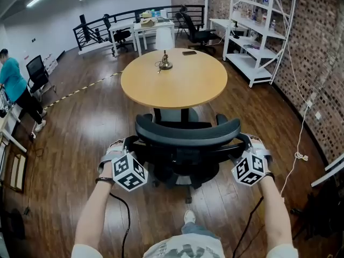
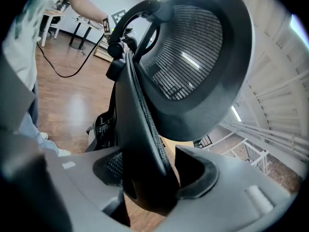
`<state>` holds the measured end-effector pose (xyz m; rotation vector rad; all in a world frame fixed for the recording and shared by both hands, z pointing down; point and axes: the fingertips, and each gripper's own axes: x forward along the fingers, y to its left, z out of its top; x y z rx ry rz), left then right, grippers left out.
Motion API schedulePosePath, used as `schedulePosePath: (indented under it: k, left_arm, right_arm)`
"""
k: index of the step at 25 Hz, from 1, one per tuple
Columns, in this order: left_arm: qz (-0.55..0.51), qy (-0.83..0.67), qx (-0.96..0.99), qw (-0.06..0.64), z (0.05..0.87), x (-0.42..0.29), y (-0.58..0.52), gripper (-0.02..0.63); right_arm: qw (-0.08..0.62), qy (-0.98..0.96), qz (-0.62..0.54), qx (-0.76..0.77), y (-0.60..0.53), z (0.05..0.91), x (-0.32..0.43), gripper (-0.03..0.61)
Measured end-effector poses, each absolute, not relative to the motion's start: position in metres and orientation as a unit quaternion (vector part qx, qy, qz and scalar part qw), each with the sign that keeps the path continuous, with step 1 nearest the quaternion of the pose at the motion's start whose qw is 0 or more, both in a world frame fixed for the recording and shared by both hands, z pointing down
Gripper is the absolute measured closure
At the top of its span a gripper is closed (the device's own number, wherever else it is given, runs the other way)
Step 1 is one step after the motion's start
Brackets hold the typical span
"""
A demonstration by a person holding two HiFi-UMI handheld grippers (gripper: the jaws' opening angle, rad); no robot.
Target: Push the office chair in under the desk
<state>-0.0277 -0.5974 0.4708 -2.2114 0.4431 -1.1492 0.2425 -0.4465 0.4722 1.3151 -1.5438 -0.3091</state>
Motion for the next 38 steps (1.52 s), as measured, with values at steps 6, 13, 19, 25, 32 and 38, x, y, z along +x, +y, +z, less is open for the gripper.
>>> schedulePosePath:
  k: [6,13,19,25,32,38]
  left_arm:
    - [-0.433,0.172,-0.832,0.301,0.472,-0.001,-0.627,0.321]
    - [-0.438,0.179,-0.831,0.293,0.47,0.02,-0.656,0.321]
    - [-0.442,0.182,-0.83,0.289,0.472,0.04,-0.676,0.319]
    - [-0.444,0.189,-0.828,0.284,0.472,0.055,-0.69,0.318]
    - [-0.443,0.19,-0.829,0.284,0.472,0.058,-0.695,0.318]
    - [-0.437,0.191,-0.832,0.284,0.473,0.056,-0.693,0.314]
  right_arm:
    - [0.519,-0.644,-0.132,0.547,-0.477,0.474,0.27,0.313]
    - [0.514,-0.643,-0.143,0.549,-0.507,0.471,0.293,0.316]
    - [0.514,-0.643,-0.148,0.549,-0.53,0.471,0.313,0.316]
    - [0.515,-0.643,-0.15,0.546,-0.546,0.471,0.33,0.318]
    - [0.511,-0.652,-0.159,0.538,-0.553,0.47,0.33,0.324]
    - [0.518,-0.649,-0.148,0.537,-0.551,0.474,0.329,0.324]
